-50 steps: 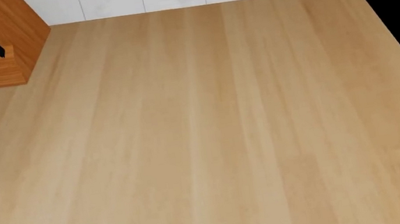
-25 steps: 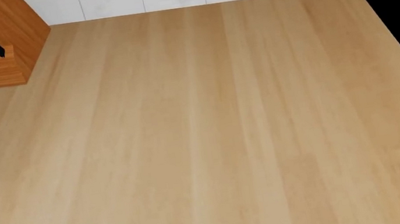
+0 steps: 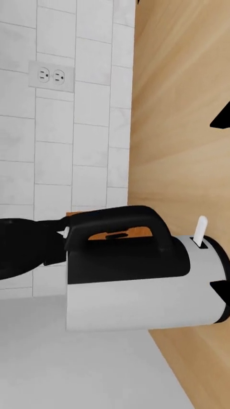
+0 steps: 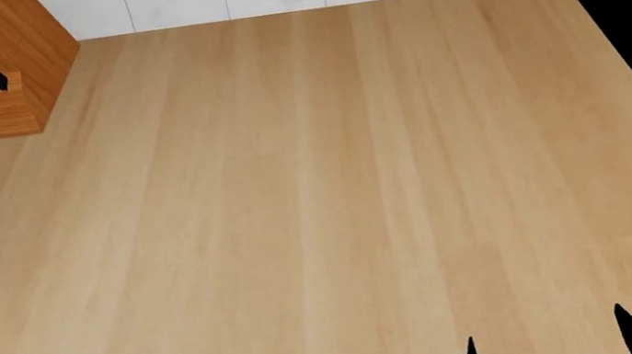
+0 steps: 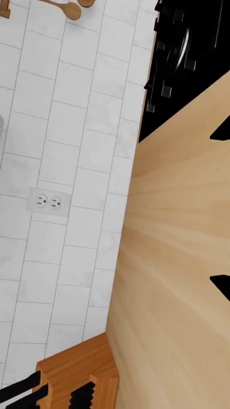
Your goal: Close the lid of the electric kettle.
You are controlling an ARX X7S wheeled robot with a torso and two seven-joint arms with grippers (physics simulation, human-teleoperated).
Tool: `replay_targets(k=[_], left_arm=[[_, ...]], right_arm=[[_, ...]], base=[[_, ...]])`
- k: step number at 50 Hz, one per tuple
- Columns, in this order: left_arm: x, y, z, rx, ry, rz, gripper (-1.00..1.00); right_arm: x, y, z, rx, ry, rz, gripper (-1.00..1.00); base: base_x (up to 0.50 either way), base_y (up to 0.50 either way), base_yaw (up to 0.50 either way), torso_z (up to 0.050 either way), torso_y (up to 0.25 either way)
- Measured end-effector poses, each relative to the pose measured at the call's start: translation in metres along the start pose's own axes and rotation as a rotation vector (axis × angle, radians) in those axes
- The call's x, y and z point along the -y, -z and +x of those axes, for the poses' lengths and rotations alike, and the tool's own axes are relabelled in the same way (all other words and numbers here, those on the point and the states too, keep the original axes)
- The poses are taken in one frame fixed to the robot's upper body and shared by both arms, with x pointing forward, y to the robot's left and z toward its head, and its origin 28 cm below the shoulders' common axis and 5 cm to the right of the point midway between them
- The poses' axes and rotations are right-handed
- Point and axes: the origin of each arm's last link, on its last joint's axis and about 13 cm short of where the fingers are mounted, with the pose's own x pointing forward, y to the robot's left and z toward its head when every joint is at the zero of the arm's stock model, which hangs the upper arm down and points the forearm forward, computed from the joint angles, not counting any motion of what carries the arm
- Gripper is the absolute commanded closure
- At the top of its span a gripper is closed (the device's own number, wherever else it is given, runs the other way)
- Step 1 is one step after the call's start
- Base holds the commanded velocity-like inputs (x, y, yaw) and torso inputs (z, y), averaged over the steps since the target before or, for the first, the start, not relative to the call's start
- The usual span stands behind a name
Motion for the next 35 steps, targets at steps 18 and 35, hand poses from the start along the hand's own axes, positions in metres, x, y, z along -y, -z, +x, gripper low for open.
replay_targets(k=[18, 35], left_arm=[[0.002, -0.009, -0.005, 0.013, 0.015, 0.029, -1.0], [0.005, -0.009, -0.004, 0.012, 0.024, 0.033, -1.0]], right_arm=[[0.008, -0.013, -0.008, 0.014, 0.027, 0.008, -1.0], [0.01, -0.015, -0.008, 0.009, 0.057, -0.002, -1.0]], base=[[0.0, 0.01, 0.0, 0.0, 0.0], [0.0, 0.49, 0.0, 0.0, 0.0]])
